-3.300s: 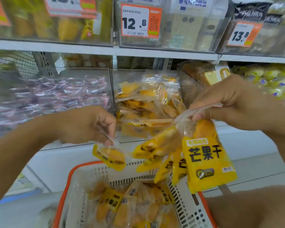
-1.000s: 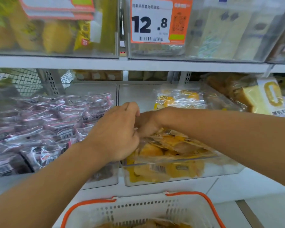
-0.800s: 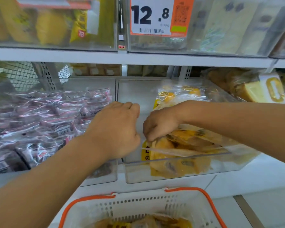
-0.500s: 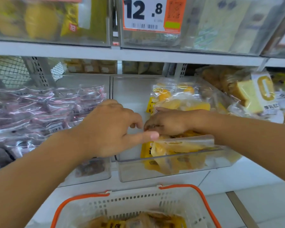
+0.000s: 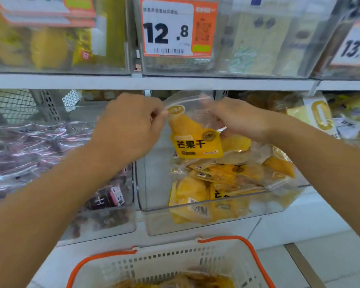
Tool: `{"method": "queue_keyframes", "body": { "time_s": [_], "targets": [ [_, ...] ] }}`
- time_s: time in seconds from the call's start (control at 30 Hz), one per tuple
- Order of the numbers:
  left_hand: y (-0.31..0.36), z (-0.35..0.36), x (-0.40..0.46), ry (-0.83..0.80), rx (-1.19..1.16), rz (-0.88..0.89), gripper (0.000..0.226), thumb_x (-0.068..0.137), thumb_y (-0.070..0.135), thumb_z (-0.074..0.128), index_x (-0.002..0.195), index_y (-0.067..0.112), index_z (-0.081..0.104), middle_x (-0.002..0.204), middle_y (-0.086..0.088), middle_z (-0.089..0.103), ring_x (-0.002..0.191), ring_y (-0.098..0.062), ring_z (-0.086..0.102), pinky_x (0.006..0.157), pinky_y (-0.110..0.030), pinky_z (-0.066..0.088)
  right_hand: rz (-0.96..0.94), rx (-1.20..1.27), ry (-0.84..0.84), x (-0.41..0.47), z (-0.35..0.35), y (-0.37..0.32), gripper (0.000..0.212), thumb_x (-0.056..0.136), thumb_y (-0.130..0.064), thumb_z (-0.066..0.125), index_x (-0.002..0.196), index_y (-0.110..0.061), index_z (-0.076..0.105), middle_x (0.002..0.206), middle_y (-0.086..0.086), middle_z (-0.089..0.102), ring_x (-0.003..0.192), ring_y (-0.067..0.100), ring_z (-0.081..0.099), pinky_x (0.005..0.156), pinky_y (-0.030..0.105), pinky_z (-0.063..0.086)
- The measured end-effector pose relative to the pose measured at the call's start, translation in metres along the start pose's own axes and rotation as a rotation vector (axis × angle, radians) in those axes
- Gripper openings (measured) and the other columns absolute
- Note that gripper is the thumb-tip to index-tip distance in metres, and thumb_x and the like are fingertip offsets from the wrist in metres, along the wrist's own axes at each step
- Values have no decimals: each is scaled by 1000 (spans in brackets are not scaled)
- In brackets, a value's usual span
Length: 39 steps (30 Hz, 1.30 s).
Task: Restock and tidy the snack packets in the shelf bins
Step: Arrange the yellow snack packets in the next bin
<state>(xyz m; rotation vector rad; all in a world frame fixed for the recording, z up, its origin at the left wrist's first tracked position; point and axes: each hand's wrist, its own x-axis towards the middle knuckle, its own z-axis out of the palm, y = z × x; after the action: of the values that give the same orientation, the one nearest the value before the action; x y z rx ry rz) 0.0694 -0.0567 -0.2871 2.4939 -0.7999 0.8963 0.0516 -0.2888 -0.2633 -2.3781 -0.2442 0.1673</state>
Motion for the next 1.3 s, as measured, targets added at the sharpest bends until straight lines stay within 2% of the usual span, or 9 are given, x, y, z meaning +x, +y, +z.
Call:
{"method": "queue_keyframes", "body": {
  "time_s": [0.1, 0.17, 0.33, 0.47, 0.6, 0.73, 0.83, 1.0, 1.3],
  "targets": [
    [-15, 2, 6, -99, 64, -33, 29, 91, 32, 54, 67, 17, 59, 69, -2, 60, 66, -26, 56, 58, -35, 46, 9, -541, -8, 9, -3, 16, 46, 100, -45, 53, 138, -20, 58, 143, 3, 56, 131, 26, 52, 105, 35, 43],
    [-21, 11, 0, -183, 60, -82, 29, 85, 34, 51, 62, 16, 54, 68, 0, 58, 65, -24, 54, 57, -37, 46, 141, -785, -198, 11, 4, 33, 79, 87, -58, 67, 154, -32, 34, 158, -3, 37, 144, 24, 36, 116, 38, 33],
    [-34, 18, -5, -151, 16, -177, 33, 96, 37, 49, 81, 19, 70, 73, -4, 66, 72, -29, 60, 64, -36, 49, 123, -600, -258, 25, 23, 53, 82, 79, -80, 53, 150, -39, 41, 136, -11, 51, 133, 18, 46, 106, 31, 37],
    [-47, 23, -4, -50, -22, -163, 30, 97, 31, 54, 78, 14, 68, 68, -6, 67, 67, -29, 61, 68, -41, 53, 12, -677, -209, 37, 38, 43, 106, 68, -84, 65, 156, -40, 25, 159, -10, 31, 144, 18, 35, 115, 40, 36],
    [-49, 33, -7, -4, -214, -275, 8, 92, 14, 64, 86, 15, 70, 76, -3, 71, 77, -26, 67, 79, -40, 55, -68, -721, -125, 58, 65, 37, 64, 87, -46, 66, 147, -37, 44, 147, -3, 48, 133, 24, 47, 104, 43, 46],
    [-47, 33, -5, -32, -237, -324, 14, 92, 9, 64, 101, 18, 69, 78, 5, 67, 84, -19, 66, 79, -25, 47, -207, -668, -6, 73, 56, 37, 18, 99, -24, 61, 110, -21, 74, 110, 2, 72, 105, 23, 64, 92, 34, 50],
    [-50, 30, -1, -16, -312, -331, 25, 90, 6, 66, 109, 20, 58, 75, 11, 67, 83, -14, 65, 79, -25, 47, -323, -503, 152, 71, 28, 42, 22, 100, -17, 60, 86, -3, 69, 79, 12, 67, 76, 23, 61, 75, 34, 44],
    [-48, 37, 6, -142, -486, -290, 31, 91, 1, 64, 109, 24, 53, 85, 0, 71, 83, -17, 66, 84, -31, 53, -409, -115, 371, 49, 14, 49, 17, 101, -16, 59, 98, -3, 70, 88, 13, 73, 85, 25, 68, 79, 39, 52],
    [-35, 52, 17, -328, -446, -262, 9, 94, 24, 65, 101, 20, 62, 87, -3, 71, 85, -19, 67, 78, -39, 54, -354, -324, 512, 71, 44, 30, 18, 98, -36, 59, 83, -26, 59, 77, -6, 65, 77, 18, 60, 66, 33, 46]
  ]
}}
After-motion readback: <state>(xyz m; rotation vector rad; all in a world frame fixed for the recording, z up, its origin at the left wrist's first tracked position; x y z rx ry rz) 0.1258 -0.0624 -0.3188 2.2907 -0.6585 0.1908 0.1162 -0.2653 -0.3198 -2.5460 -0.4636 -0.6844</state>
